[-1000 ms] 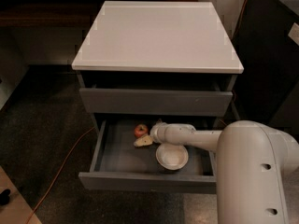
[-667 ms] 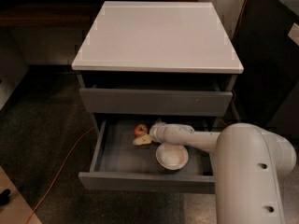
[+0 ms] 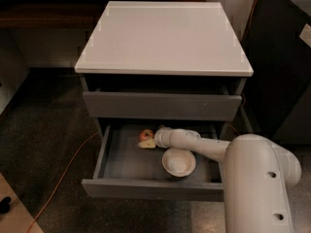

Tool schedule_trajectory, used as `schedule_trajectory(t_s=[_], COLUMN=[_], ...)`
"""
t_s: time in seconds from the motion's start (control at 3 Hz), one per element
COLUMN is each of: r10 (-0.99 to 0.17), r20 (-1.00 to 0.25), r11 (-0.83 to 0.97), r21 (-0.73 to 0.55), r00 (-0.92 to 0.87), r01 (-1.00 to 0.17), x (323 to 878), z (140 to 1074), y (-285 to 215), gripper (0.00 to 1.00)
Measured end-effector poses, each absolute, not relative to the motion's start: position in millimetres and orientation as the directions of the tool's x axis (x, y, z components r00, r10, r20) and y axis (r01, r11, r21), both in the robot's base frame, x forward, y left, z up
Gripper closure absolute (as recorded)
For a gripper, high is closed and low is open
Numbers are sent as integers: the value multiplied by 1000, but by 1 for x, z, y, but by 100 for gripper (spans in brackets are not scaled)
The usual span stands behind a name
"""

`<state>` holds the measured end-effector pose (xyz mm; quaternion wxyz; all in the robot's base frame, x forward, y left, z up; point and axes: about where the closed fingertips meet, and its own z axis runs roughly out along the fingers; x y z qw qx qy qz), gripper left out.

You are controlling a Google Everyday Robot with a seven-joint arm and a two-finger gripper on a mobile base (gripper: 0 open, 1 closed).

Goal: Pick apple from middle drawer and place on counter

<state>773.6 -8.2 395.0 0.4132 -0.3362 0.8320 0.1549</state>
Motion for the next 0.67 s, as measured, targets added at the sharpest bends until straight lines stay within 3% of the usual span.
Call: schedule_trajectory(t_s=[0.67], r10=[-417], r20=[-801], r11=[705], r21=[12], r00=[-429], r01=[-709], x=[767], z=[398], y=[1], gripper=[61])
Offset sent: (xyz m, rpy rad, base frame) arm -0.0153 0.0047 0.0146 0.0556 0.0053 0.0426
